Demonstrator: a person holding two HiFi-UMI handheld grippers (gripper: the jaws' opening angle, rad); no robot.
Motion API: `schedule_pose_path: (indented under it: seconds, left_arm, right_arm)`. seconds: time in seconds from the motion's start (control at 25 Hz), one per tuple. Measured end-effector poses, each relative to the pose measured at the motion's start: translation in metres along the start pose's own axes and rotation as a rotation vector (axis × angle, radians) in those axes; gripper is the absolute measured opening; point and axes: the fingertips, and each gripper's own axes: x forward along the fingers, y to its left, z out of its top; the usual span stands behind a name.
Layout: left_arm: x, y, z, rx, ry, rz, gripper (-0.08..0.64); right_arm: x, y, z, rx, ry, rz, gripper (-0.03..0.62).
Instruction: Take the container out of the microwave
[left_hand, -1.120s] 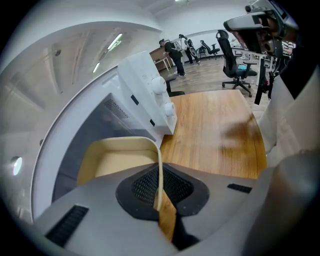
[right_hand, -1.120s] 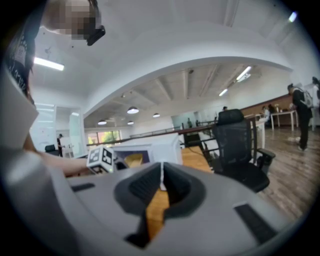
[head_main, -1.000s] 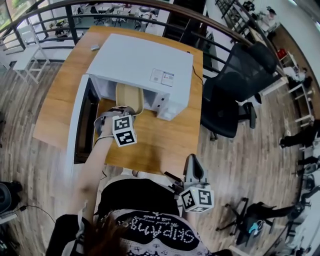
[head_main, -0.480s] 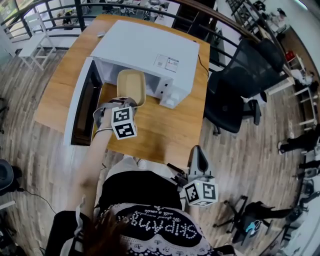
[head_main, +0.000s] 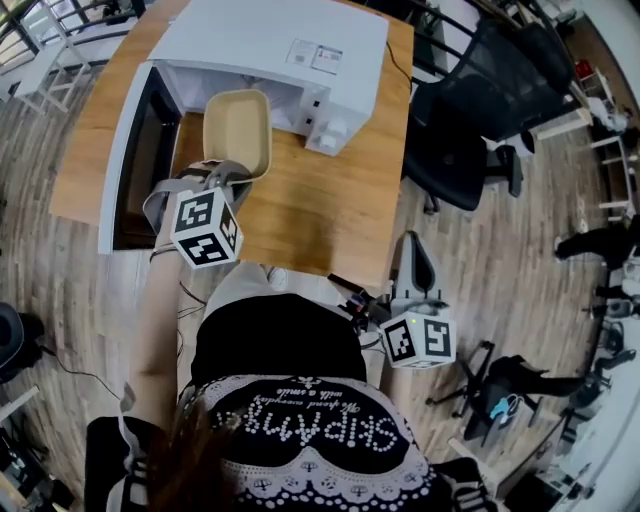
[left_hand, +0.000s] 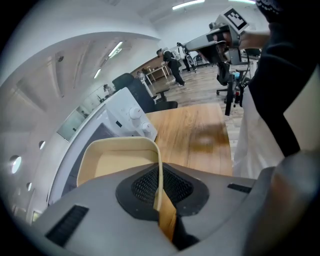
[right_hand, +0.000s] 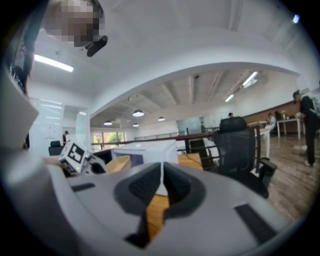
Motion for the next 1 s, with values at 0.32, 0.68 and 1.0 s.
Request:
schedule_pose_path:
  seconds: [0.32, 0.68, 1.0]
  left_arm:
    - [-0.034, -0.016, 0.02, 0.042, -0.049, -0.019, 0.038]
    - [-0.078, -0.022, 0.023, 0.031, -0.082, 0.02, 0.038]
    - [-0.109, -0.045, 0.025, 0.011, -0.092, 0.02, 0.038]
  right_arm:
    - [0.0, -0.011, 0.003, 0.001, 0.009, -0.019, 0.037]
    - [0.007, -0.007, 0.012, 0.0, -0.011, -0.004, 0.037]
    - [0.012, 0.004, 0.017, -0.008, -0.021, 0.043, 0.037]
